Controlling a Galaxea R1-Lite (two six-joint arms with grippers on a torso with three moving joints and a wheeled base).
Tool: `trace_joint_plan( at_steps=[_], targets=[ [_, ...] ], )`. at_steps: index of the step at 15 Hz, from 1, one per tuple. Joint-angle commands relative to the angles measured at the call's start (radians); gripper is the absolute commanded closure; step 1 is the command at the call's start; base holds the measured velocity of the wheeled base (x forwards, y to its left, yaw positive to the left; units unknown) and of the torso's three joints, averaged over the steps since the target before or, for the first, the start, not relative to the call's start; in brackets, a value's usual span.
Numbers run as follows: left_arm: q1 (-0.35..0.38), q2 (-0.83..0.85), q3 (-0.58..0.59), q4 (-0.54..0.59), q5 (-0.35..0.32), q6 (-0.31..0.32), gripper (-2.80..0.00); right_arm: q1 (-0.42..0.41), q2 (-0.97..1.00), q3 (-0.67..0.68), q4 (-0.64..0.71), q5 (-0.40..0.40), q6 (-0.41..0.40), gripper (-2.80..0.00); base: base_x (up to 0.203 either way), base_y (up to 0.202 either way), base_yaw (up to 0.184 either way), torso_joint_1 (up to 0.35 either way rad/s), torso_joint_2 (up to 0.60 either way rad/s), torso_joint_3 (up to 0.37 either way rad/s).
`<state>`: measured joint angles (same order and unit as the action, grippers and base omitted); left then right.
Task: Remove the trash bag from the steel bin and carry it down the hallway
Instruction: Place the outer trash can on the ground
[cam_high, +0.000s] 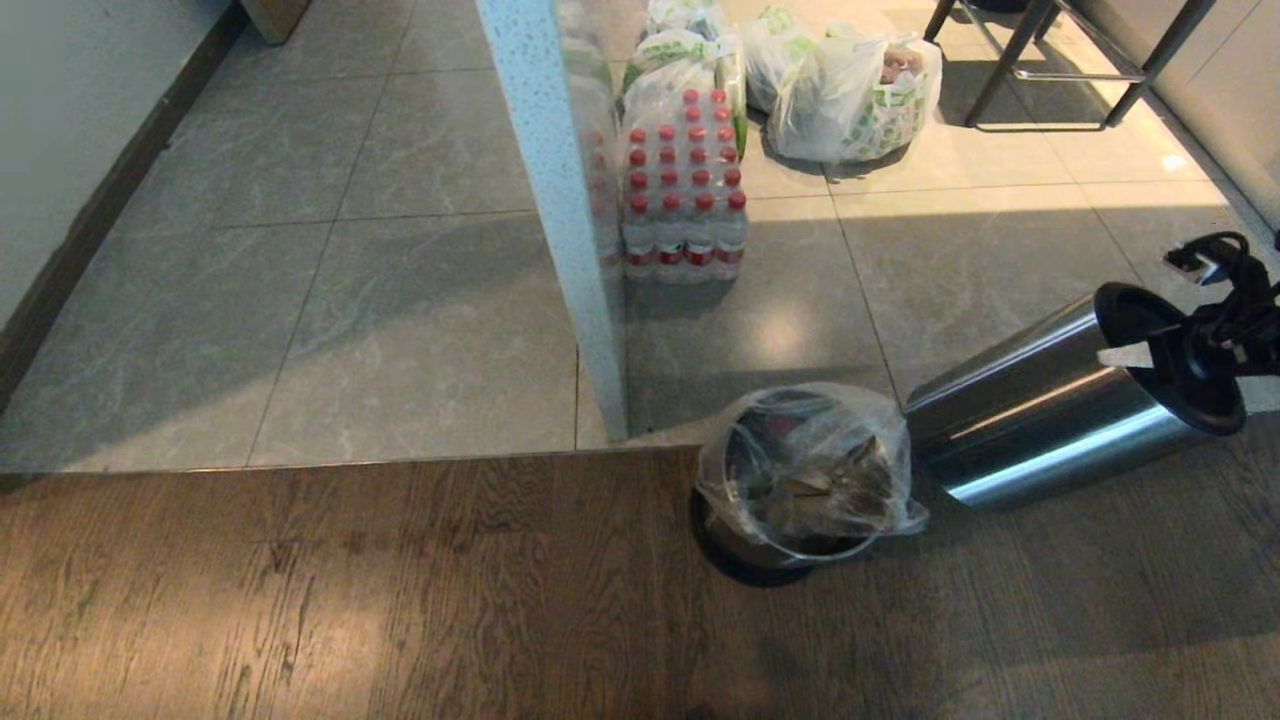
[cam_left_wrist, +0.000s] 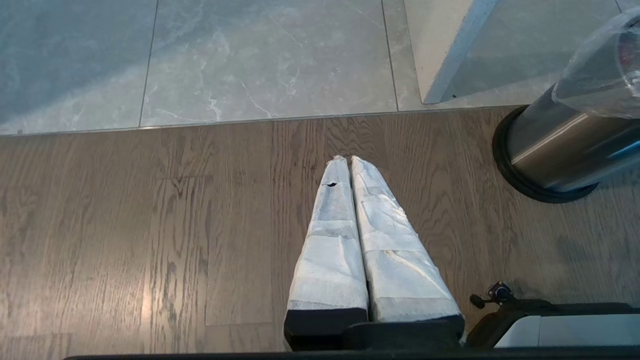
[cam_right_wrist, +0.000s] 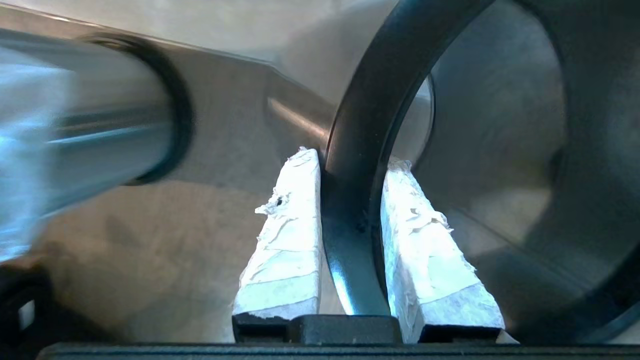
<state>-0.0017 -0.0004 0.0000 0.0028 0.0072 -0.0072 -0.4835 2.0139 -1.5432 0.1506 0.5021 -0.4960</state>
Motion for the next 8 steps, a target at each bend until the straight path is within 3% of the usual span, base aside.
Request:
trace_joint_plan(
  at_steps=[1,2,8],
  targets=[
    [0.000,0.000,0.002,0.000,0.000,0.000,0.00,-0.022,0.060,-0.033,-0.002,0.003,-0.007,0.00,0.000,0.000,0.000,0.000,0.00,0.000],
    [0.000,0.000,0.002,0.000,0.000,0.000,0.00,-0.028,0.067,-0.031,-0.004,0.004,-0.014,-2.80,0.000,0.000,0.000,0.000,0.00,0.000],
    [0.000,0.000,0.002,0.000,0.000,0.000,0.00,-0.029,0.090,-0.019,0.004,0.003,-0.016,-2.80,0.000,0.000,0.000,0.000,0.00,0.000]
  ],
)
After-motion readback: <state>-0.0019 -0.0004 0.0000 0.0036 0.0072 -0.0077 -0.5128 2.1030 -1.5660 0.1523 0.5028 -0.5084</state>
